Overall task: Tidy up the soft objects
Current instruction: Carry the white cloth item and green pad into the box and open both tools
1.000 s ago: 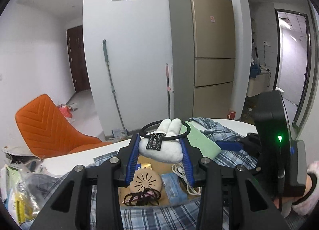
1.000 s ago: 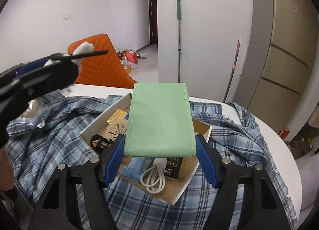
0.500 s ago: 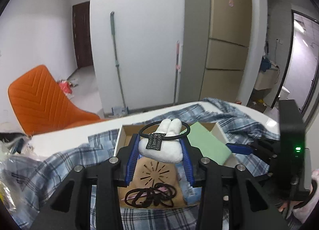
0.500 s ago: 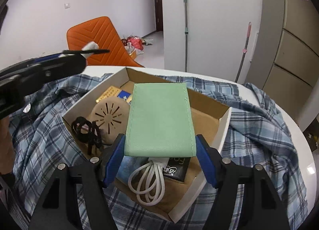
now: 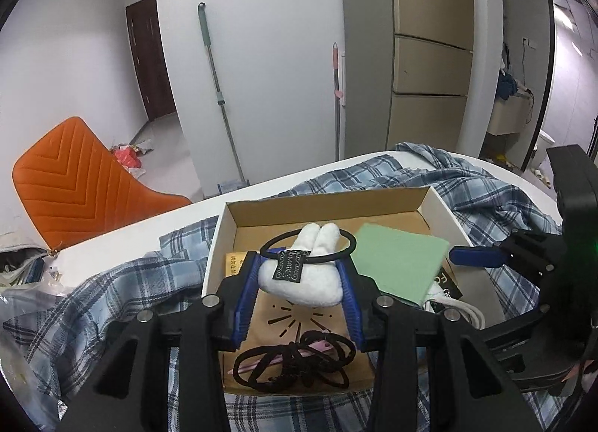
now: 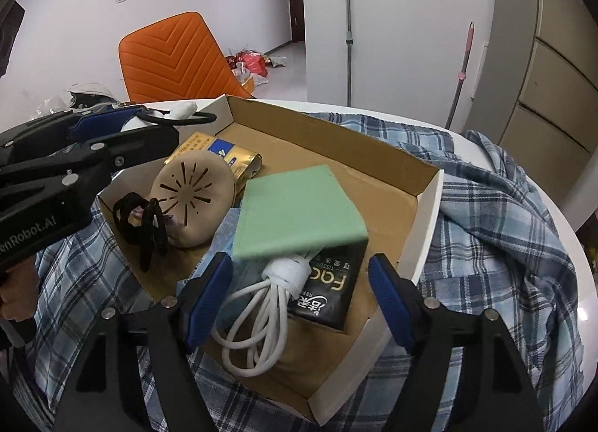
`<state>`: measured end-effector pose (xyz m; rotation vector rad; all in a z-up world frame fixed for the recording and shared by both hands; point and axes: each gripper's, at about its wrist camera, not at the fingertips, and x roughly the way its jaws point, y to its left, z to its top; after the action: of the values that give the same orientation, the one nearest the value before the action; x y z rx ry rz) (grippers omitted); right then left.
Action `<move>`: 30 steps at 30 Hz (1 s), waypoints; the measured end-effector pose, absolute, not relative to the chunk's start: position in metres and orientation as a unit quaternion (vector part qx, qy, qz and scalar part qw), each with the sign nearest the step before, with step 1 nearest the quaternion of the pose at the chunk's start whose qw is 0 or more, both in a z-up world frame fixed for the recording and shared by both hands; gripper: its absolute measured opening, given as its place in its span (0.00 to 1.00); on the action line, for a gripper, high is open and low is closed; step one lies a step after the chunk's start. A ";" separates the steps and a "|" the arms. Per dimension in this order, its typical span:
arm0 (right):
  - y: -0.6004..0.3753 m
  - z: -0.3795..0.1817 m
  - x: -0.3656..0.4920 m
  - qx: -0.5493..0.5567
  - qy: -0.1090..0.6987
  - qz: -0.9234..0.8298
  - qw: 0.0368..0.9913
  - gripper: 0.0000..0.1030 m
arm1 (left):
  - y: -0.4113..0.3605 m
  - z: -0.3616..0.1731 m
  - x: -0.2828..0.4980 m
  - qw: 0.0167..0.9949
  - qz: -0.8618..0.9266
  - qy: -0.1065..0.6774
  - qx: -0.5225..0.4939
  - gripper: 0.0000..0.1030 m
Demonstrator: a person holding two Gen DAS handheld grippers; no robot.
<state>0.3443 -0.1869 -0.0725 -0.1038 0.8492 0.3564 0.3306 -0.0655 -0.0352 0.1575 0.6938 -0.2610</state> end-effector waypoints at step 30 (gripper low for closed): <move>-0.232 0.072 0.219 0.029 0.193 0.122 0.973 1.00 | -0.038 0.095 0.166 0.996 -0.064 0.069 0.005 0.89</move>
<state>0.2191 -0.2325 0.0724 0.0594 0.3889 0.2463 0.1658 -0.0383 0.0953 0.0091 0.1374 -0.1289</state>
